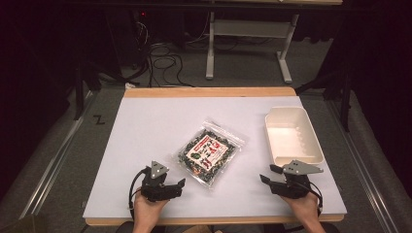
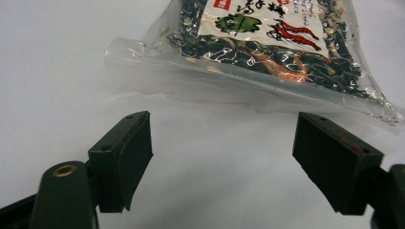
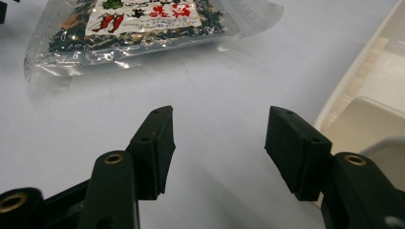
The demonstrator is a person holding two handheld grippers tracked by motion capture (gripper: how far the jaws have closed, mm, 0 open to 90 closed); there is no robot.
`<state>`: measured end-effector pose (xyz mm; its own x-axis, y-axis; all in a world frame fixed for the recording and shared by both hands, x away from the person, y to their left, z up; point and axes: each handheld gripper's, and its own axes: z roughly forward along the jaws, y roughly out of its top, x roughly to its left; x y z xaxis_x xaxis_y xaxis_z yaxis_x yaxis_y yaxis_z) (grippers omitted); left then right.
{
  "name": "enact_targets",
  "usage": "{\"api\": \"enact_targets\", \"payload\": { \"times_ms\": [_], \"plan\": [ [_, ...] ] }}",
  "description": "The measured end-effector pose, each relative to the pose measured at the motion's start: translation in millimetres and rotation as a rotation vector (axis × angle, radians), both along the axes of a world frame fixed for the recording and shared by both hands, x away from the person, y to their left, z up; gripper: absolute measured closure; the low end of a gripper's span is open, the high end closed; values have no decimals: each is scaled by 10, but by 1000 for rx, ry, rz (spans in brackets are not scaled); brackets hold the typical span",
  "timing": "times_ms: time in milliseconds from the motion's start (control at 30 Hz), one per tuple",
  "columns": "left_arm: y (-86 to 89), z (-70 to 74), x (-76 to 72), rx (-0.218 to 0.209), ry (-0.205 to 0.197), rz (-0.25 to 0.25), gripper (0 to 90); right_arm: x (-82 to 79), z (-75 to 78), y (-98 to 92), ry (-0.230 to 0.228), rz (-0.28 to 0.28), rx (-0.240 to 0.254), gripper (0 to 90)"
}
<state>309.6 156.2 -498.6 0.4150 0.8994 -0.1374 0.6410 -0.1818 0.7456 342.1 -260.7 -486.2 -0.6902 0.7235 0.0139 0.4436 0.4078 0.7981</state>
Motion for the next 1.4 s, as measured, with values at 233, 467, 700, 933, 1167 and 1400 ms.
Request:
{"api": "enact_targets", "payload": {
  "times_ms": [233, 467, 700, 933, 1167, 1400],
  "plan": [
    [12, 25, 6, -3, -13, 15, 219, 12, -57, 12, -1, 6, -15, 434],
    [10, 107, 66, 5, -9, 9, 197, -3, -56, 1, -15, 13, -12, 434],
    [-47, 186, 138, 8, -31, 24, 193, 10, -65, 7, -3, 11, -18, 430],
    [-65, 174, 280, 2, 2, 61, 167, 12, -67, 19, -13, 1, -19, 425],
    [-167, 180, 373, 17, -17, 110, 158, 14, -68, 42, -19, 14, -25, 422],
    [-276, 185, 416, 31, -23, 81, 160, 26, -71, 54, -25, 14, -27, 411]
  ]
}}
